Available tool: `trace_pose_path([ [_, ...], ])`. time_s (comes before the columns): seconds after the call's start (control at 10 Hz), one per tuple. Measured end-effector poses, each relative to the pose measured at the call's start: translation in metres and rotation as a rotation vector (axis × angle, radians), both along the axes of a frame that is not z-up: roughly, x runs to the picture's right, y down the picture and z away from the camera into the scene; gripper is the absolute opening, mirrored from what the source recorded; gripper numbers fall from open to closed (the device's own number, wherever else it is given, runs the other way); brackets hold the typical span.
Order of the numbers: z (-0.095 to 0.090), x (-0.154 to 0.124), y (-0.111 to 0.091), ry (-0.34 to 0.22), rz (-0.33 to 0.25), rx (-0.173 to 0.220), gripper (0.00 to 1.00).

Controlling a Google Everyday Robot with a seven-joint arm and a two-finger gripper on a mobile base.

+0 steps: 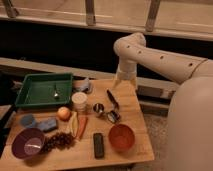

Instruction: Wipe purple bowl with brush

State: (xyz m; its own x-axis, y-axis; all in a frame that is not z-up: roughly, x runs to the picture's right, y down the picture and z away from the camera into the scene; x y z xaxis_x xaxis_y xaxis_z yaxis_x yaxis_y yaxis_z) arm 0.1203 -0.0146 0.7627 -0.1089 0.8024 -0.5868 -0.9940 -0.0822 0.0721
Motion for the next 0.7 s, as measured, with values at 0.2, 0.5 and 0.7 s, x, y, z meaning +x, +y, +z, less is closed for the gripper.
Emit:
trace_pose_path([
  [0.2,0.008,-0.015,-0.004,-0.032,-0.033,0.01,0.72],
  [0.5,0.034,-0.025,0.008,-0.046,-0.053,-0.048,0.72],
  [0.7,0.037,-0.031,0.012,-0.053,-0.055,-0.056,0.72],
])
